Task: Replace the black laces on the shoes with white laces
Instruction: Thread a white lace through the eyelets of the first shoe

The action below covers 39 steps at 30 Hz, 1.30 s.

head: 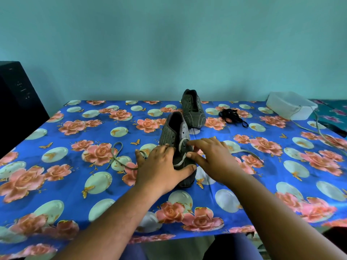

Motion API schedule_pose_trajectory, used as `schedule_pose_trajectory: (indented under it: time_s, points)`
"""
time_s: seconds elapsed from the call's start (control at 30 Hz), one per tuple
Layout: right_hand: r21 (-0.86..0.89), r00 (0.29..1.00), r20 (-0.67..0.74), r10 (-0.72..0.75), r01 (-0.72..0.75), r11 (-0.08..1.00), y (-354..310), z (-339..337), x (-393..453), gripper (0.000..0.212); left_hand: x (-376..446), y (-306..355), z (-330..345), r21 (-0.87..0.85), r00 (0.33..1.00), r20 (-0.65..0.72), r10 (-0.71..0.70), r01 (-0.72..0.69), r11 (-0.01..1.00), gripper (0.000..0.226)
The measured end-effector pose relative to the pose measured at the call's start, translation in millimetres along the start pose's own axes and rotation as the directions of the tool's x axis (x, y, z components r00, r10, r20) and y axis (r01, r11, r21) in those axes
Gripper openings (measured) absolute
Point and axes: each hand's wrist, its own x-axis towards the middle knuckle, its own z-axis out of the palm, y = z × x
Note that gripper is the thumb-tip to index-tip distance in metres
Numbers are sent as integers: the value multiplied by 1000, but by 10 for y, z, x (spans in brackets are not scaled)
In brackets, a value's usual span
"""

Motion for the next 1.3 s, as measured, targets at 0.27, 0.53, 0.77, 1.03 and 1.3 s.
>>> schedule_pose_trajectory:
  time_s: [0.27,0.53,0.77,1.03,1.3]
  points:
    - [59,985,-170,-16,26,998,-72,84,78,36,-4,-1,7,-16,1000,-16,-2,1,1000,79]
    - [-89,950,-244,-193,176,980,-26,103,134,34,1,-14,50,-32,999,-41,5,-6,999,78]
    - [307,813,-561,155,30,951,251,-170,-3,9,24,-54,86,-31,1000,-27,8,-9,999,88]
    - [388,755,-462,466,-301,871,738,-365,13,15,-5,-39,42,-24,999,37,-10,11,1000,95]
    - [121,897,-346,276,-250,961,273,-157,22,18,-75,-233,-194,-412,995,93,32,10,911,91]
